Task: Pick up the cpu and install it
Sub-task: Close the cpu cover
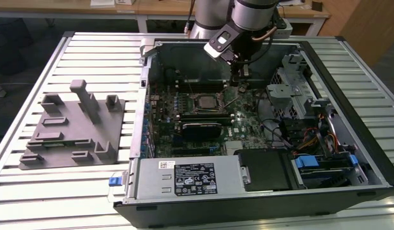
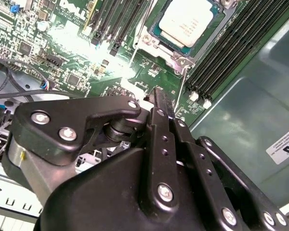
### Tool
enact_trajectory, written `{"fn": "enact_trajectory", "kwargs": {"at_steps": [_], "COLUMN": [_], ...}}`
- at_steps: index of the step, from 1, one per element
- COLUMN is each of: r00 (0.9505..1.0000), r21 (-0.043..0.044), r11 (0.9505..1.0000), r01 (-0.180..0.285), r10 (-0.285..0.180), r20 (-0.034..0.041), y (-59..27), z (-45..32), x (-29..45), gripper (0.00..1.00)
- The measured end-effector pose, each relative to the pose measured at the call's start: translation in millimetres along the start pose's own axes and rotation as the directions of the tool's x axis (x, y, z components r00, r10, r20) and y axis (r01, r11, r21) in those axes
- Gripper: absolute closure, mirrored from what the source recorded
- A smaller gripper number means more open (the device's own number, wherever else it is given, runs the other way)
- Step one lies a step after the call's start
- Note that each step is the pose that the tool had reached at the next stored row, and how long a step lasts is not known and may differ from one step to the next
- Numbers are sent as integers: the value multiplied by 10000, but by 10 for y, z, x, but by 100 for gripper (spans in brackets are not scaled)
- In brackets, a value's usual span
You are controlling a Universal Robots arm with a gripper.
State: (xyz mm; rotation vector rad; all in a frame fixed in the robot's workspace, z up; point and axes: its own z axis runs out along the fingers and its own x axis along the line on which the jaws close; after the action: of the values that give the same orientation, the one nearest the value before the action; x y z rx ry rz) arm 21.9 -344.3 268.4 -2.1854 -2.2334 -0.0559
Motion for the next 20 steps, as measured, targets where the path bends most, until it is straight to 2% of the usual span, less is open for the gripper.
{"fn": "enact_trajectory", "kwargs": {"at_steps": [20], "r00": [9999], "r21": [8], "r11": [9999], "r01": [124], "r10": [-124], "r20": [-1], "y": [169], "z": [79], "x": [16], "gripper": [89]}}
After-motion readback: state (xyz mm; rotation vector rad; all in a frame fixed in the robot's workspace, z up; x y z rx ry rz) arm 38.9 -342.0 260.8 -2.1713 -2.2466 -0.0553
